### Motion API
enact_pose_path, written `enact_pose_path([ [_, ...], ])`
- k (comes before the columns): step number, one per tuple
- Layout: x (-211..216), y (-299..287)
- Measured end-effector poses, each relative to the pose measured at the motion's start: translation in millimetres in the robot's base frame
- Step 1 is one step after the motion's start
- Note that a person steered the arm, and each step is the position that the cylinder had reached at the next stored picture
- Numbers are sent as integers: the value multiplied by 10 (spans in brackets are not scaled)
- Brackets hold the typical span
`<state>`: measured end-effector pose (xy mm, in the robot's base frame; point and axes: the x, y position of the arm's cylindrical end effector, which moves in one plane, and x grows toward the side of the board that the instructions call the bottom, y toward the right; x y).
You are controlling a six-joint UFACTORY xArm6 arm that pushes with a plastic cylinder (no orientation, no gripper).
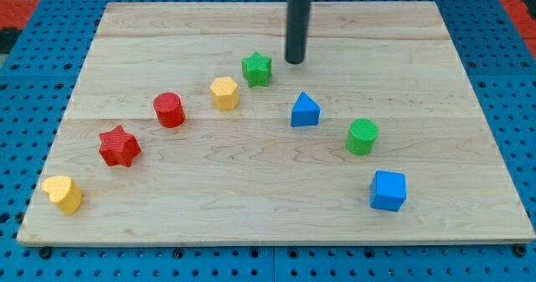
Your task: Move the green star into the yellow hexagon
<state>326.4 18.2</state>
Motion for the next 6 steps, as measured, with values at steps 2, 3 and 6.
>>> enact_pose_path([
  [2,402,-371],
  [3,673,-112],
  [6,899,-48],
])
